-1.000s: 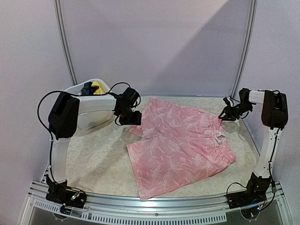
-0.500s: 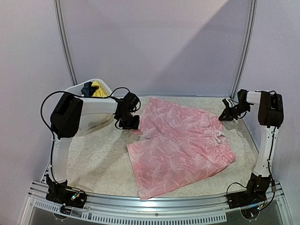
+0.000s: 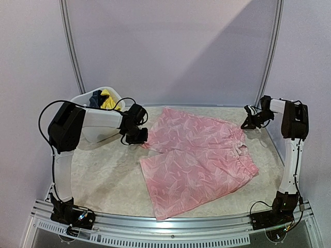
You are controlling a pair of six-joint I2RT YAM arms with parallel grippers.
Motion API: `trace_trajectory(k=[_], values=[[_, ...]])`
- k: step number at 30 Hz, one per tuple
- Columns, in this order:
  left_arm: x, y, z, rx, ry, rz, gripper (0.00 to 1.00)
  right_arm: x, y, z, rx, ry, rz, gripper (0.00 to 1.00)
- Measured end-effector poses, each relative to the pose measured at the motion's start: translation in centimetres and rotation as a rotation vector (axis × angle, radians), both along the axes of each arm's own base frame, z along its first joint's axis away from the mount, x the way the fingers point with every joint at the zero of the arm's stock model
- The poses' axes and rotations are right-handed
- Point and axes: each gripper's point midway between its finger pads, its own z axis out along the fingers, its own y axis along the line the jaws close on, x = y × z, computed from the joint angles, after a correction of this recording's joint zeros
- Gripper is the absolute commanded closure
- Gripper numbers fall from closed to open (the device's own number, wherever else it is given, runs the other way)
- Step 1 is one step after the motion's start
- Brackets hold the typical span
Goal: Fold and stack the mixed laundry pile
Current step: Adjust the flattened shorts at the center of the board.
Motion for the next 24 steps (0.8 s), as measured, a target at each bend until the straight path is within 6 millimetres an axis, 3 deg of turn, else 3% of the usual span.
trace_trajectory(k=[2, 5, 7, 11, 13, 15, 18, 22, 24], values=[[0.1, 0.7, 0.0, 0.004, 0.001, 0.014, 0.95, 0.7, 0.0, 0.4, -0.015, -0.02, 0.002, 1.0], [0.5, 1.4, 0.0, 0.011, -0.003, 0.028, 0.72, 1.7, 0.0, 0.8, -0.025, -0.039, -0.006, 1.0], [0.7, 1.6, 0.1, 0.014, -0.007, 0.033, 0.65, 2.4, 0.0, 0.9, -0.028, -0.052, -0.009, 0.99], [0.8, 1.8, 0.7, 0.019, -0.016, 0.026, 0.51, 2.4, -0.1, 0.3, -0.03, -0.034, -0.011, 0.76], [0.8, 2.0, 1.9, 0.024, -0.035, 0.02, 0.47, 2.1, -0.1, 0.2, -0.036, -0.033, -0.009, 0.64], [0.9, 2.2, 4.3, 0.023, -0.072, 0.011, 0.44, 1.2, -0.1, 0.1, -0.042, -0.019, -0.009, 0.61], [0.7, 2.0, 9.6, 0.0, -0.164, -0.024, 0.42, -0.9, 0.1, 0.7, -0.048, 0.006, -0.007, 0.59], [-1.2, 0.7, 17.2, -0.049, -0.294, -0.13, 0.43, -3.9, 0.6, 4.1, -0.06, -0.019, 0.025, 0.57], [-3.2, -0.8, 19.2, -0.063, -0.32, -0.209, 0.46, -5.6, 1.0, 6.4, -0.068, -0.051, 0.055, 0.57]])
